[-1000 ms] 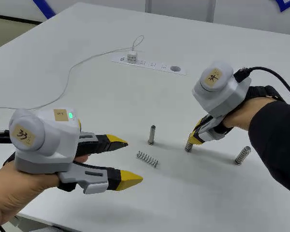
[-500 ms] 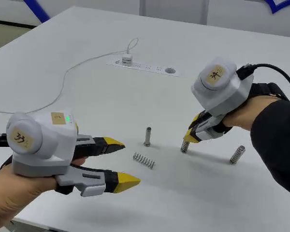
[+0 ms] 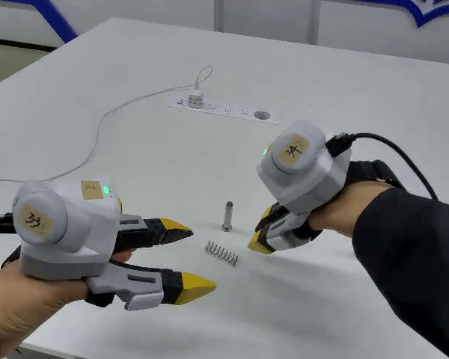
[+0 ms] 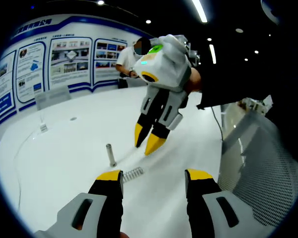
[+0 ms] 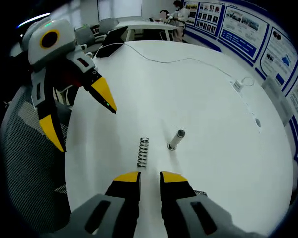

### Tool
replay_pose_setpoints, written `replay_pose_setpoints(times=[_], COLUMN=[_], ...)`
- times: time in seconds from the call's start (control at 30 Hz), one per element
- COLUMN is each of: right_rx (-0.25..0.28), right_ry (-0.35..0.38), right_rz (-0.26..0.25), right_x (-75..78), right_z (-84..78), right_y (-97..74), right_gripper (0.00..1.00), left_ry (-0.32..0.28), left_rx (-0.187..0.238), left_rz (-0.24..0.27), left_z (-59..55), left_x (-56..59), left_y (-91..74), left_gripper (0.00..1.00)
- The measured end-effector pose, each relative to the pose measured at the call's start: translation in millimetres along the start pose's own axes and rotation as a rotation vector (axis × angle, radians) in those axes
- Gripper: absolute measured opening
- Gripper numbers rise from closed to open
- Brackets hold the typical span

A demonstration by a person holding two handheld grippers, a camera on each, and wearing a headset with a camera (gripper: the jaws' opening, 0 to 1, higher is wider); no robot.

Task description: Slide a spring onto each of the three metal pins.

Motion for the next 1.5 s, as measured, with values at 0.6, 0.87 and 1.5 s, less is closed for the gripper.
replay_pose_setpoints(times=[0.6, 0.87, 1.5], right_rx=[0.007, 0.002, -0.005], right_ry=[0.060, 0.079, 0.018], right_rz=[0.022, 0.020, 0.070], right_x=[-0.6, 1.5, -26.0], right_z=[-3.6, -5.9, 0.2], right_y=[38.8, 42.8, 4.7], right_gripper=[0.16, 0.12, 0.11], left_ry=[-0.001, -0.004, 0.055], left_rx=[-0.006, -0.005, -0.036], left_rz=[0.001, 0.004, -0.036], left_z=[-1.0, -1.0, -2.7], left_x=[0.7, 0.0, 1.9], left_y=[1.0, 0.8, 9.9], left_gripper=[0.51, 0.50, 0.48])
Point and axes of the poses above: the centre of the closed fingertips' face, and the gripper's own axes: y roughly forward along the fingers, x roughly to its right, z roughly out of its top, the point moved 6 cm from there along -y, roughly backward along the fingers, and after that the axes turned 12 degrees about z, right-handed, at the moved point
